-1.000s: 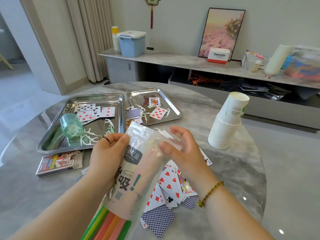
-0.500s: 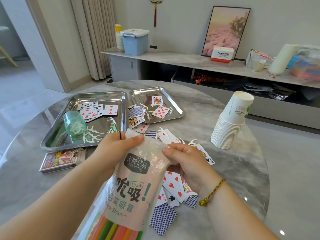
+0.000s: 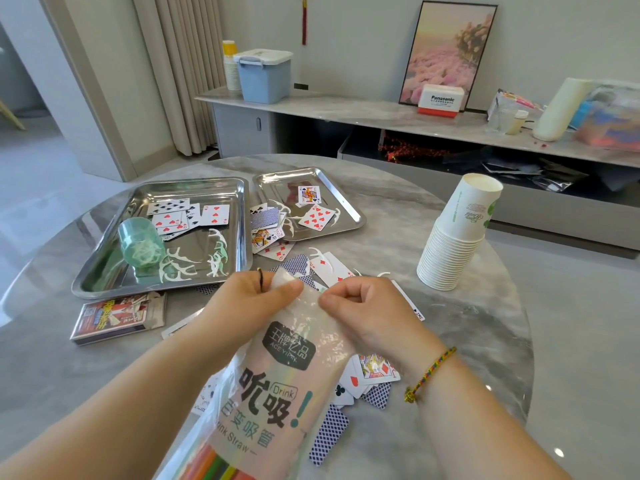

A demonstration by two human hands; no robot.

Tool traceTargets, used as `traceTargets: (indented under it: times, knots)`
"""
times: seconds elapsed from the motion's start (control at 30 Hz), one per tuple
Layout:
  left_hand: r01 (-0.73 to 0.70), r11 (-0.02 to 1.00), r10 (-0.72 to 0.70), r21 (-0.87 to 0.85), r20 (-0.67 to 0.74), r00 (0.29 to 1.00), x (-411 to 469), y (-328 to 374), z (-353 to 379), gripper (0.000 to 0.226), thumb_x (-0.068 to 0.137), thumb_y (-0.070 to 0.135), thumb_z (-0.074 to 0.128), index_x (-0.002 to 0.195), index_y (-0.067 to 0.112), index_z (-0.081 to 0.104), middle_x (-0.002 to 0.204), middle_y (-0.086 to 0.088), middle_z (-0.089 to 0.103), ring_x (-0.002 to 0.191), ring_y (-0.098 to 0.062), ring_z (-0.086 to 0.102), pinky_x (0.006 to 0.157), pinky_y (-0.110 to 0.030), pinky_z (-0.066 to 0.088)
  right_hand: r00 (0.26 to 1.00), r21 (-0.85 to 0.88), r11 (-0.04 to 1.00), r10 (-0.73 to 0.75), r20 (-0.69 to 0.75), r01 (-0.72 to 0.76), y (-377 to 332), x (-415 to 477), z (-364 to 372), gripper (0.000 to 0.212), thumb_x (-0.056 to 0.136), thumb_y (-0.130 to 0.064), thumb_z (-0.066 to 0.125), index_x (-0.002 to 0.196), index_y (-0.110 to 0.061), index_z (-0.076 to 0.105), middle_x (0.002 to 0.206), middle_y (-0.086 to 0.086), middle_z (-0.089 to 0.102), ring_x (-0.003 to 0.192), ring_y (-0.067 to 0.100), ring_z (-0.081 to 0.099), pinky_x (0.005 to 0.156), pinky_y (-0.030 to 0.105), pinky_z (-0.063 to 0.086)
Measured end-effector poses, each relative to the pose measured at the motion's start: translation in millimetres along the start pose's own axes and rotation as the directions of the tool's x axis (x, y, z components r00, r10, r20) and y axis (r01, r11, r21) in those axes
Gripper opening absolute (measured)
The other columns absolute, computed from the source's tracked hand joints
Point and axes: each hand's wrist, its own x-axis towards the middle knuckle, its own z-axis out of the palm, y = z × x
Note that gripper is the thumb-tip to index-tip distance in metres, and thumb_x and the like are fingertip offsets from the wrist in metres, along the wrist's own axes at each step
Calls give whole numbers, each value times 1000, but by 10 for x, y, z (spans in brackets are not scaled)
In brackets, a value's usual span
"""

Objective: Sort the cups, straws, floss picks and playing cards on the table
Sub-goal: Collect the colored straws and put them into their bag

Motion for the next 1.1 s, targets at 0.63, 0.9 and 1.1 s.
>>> traceTargets:
  times: [0.63,0.9,1.1]
  knots:
    - [-300,926,325,228,-82,942,7,-60,130,34,81,11,64,50,26,62,51,5,57,48,-7,51,52,-20,41,999,-28,998,-48,-4,48,-56,-47,48,31,83,-14,63,55,-25,57,50,-13,55,44,-6,48,51,10,39]
    - [-162,985,158,-56,-72,985,19,-76,42,20,84,9,57,64,10,59,45,2,60,40,-7,54,43,-17,46,998,-96,995,24,60,-18,-57,-53,50,28,86,-17,60,59,-24,54,60,-11,54,51,-3,49,50,8,38]
    - [-116,985,108,-128,-71,992,45,-64,29,21,86,10,55,65,9,58,44,3,59,38,-6,54,40,-14,45,1000,-160,987,-26,0,25,-28,-29,87,31,85,-18,61,56,-27,53,46,-16,54,41,-10,47,45,3,35]
